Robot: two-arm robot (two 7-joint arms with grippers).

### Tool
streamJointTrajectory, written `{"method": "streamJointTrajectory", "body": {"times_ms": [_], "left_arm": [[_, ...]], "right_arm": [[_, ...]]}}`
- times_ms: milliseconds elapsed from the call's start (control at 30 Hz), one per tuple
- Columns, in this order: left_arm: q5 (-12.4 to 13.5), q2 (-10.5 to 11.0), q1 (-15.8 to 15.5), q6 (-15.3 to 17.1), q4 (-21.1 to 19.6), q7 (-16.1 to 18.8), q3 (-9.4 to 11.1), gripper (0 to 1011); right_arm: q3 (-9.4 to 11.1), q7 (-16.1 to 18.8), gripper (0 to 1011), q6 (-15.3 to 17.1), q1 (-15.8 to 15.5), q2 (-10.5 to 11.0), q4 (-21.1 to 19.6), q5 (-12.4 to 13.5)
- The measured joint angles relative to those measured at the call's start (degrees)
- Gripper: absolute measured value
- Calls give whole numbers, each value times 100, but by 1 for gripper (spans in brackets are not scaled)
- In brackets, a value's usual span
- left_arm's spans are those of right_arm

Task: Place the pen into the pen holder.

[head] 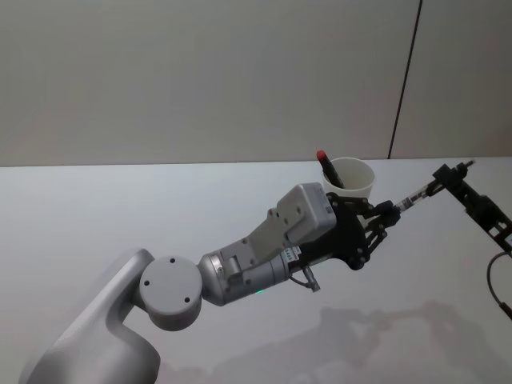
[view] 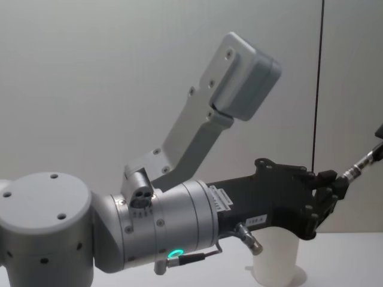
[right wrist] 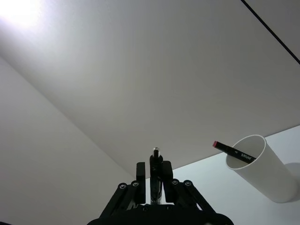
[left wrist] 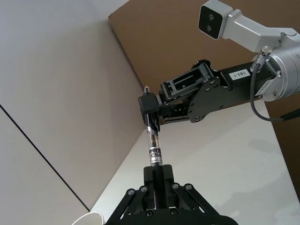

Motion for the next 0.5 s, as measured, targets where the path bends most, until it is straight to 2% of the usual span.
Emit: {"method": "streamJointTrajectory", "body": {"times_ms": [167,400,500], "left_arm": [[-2,0,0,-2,0,0,0,131],[-15,0,0,-11,-1,0,0,139],[1,0,0,2,1,1,0,237]], "right_arm": [[-14,-17,131,-31,-22,31,-34,57],[-36,-38,131,-80,-52,63,-77,107],[-48,-45,131,-118,-63,81,-109,140]]}}
